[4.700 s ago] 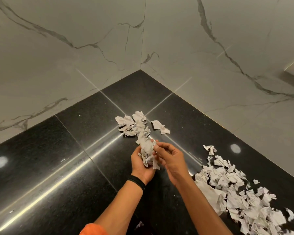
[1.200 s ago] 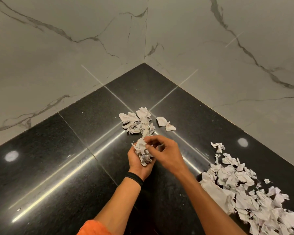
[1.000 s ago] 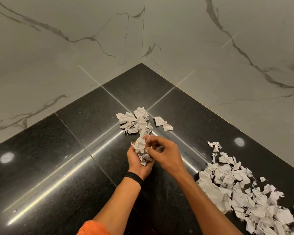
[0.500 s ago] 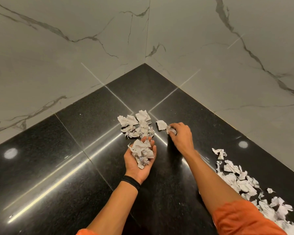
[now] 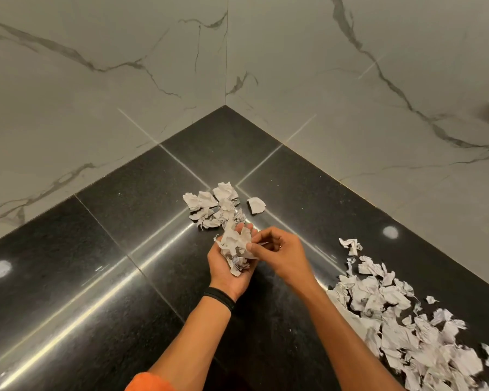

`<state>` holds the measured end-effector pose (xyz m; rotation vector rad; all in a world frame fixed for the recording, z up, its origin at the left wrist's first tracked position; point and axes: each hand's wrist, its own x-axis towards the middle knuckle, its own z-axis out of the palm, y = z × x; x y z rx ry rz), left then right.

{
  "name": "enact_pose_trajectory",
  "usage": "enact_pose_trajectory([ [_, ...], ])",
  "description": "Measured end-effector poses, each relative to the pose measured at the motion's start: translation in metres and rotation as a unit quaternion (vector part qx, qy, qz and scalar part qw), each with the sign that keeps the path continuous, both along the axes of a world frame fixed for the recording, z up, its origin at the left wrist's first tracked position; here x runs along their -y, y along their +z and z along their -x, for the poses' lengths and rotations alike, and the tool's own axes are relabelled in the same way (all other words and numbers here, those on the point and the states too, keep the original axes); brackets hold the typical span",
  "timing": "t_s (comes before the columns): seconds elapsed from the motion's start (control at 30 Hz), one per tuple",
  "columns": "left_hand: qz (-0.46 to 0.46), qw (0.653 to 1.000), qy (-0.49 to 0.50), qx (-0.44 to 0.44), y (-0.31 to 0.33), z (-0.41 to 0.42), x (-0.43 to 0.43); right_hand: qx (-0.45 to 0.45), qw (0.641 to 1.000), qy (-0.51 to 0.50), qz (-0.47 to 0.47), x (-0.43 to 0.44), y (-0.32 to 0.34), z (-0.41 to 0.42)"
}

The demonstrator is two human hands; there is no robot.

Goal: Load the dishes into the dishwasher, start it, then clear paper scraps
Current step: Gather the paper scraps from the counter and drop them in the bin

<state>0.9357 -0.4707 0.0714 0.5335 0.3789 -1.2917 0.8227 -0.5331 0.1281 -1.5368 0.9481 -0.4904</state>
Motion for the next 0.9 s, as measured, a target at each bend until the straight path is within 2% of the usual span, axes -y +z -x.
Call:
enact_pose_trajectory([
  [0.23,0.000,1.000,0.013,0.002,-0.001,-0.003,-0.005,-0.091,0.981,0.065,0.161,0.013,0.012,-0.005],
  [0.37,0.026,0.999,0.032,-0.032,0.002,-0.013,-0.003,-0.097,0.976,-0.001,0.194,0.047,0.009,-0.027],
  [0.43,0.033,0.998,0.040,-0.043,0.004,-0.018,-0.002,-0.132,0.968,-0.010,0.212,0.072,-0.004,-0.041],
  [0.53,0.027,0.997,0.054,-0.050,0.003,-0.025,-0.001,-0.245,0.927,0.090,0.268,0.103,-0.031,-0.058],
  [0.63,0.011,0.997,0.068,-0.046,0.003,-0.030,-0.002,-0.288,0.894,0.131,0.317,0.111,-0.052,-0.063],
  [0.73,0.003,0.995,0.081,-0.052,0.001,-0.034,-0.008,-0.253,0.913,0.066,0.315,0.098,-0.055,-0.054],
  [0.83,-0.002,0.996,0.077,-0.054,-0.001,-0.032,-0.012,-0.148,0.959,-0.039,0.237,0.071,-0.037,-0.047],
  [0.9,-0.001,0.997,0.068,-0.046,0.001,-0.027,-0.013,-0.077,0.978,-0.051,0.185,0.045,-0.017,-0.045],
])
